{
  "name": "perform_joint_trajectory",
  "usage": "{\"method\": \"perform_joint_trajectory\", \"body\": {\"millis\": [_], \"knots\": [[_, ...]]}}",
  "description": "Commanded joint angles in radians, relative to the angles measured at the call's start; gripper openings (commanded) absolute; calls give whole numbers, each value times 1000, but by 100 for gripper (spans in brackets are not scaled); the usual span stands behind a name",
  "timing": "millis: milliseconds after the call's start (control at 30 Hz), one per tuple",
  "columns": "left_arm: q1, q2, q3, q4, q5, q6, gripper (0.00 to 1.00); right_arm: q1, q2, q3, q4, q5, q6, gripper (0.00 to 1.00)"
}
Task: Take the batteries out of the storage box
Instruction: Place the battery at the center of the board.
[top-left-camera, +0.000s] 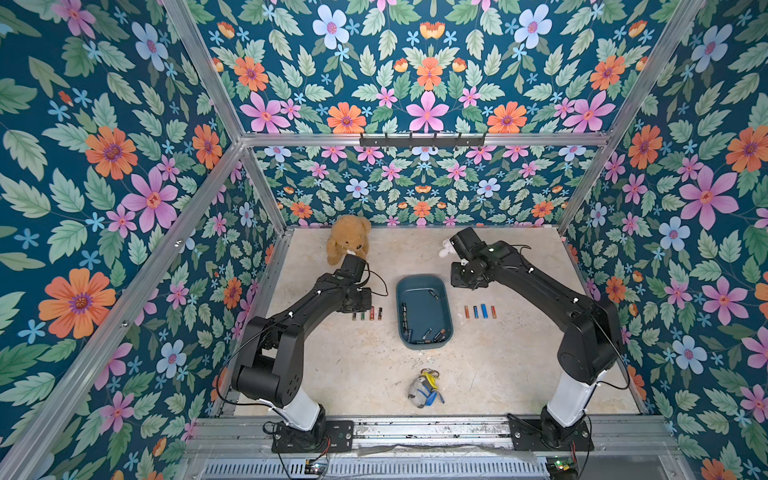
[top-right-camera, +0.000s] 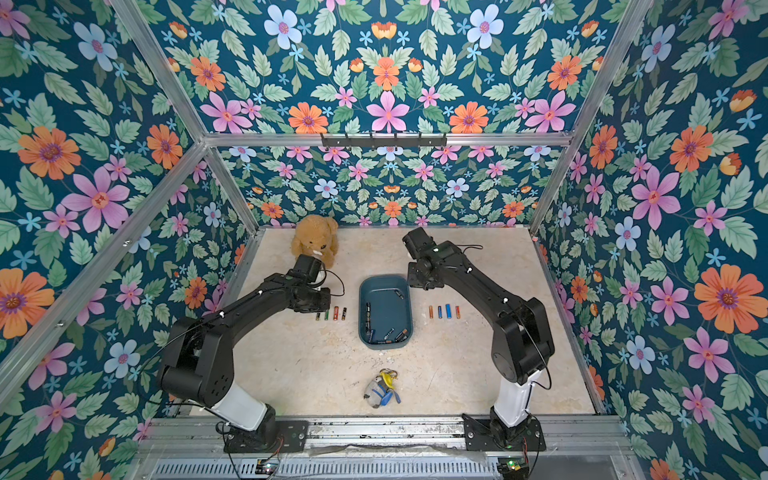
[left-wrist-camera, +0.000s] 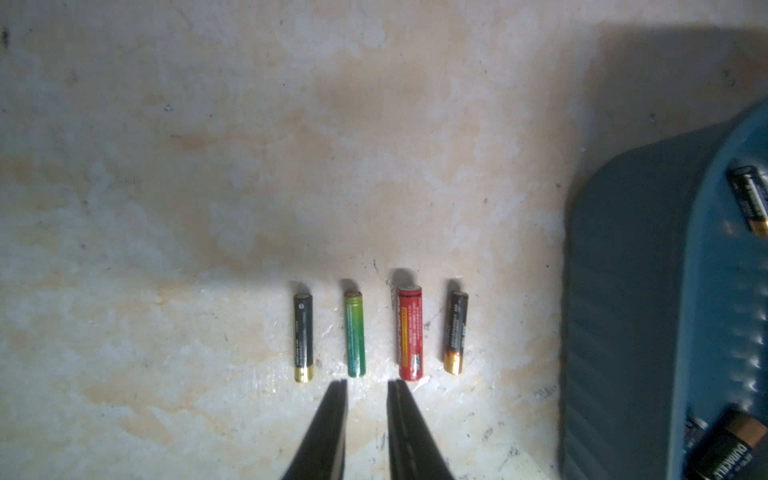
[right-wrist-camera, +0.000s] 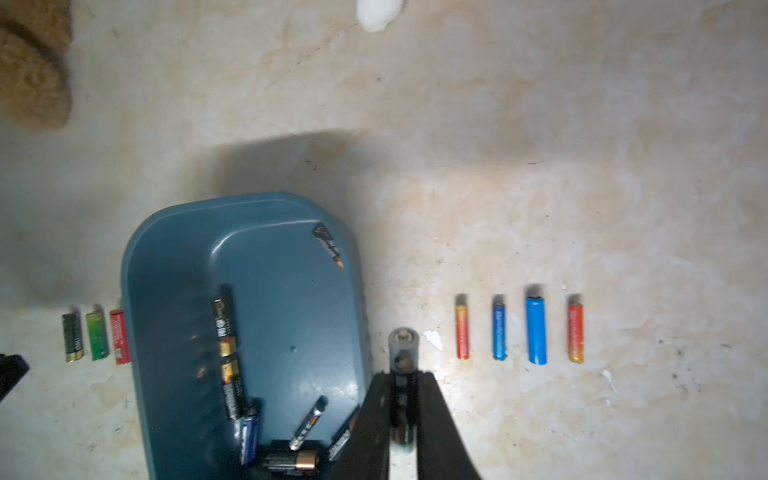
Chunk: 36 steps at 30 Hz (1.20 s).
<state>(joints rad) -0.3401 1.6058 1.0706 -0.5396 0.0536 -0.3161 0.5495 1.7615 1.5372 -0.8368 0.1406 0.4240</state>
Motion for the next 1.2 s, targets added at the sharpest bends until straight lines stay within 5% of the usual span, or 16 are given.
{"method": "perform_joint_trajectory", "body": {"millis": [0, 400, 1167], "knots": [[0, 5, 10, -16, -3, 4, 24, -46, -60, -102, 26, 26, -49, 16], [-3, 13, 13, -18, 0, 9, 24, -226, -205, -463, 186, 30, -174, 16], [-7, 6, 3, -23, -4, 9, 24, -257, -47, -507, 282, 27, -276, 16]]}}
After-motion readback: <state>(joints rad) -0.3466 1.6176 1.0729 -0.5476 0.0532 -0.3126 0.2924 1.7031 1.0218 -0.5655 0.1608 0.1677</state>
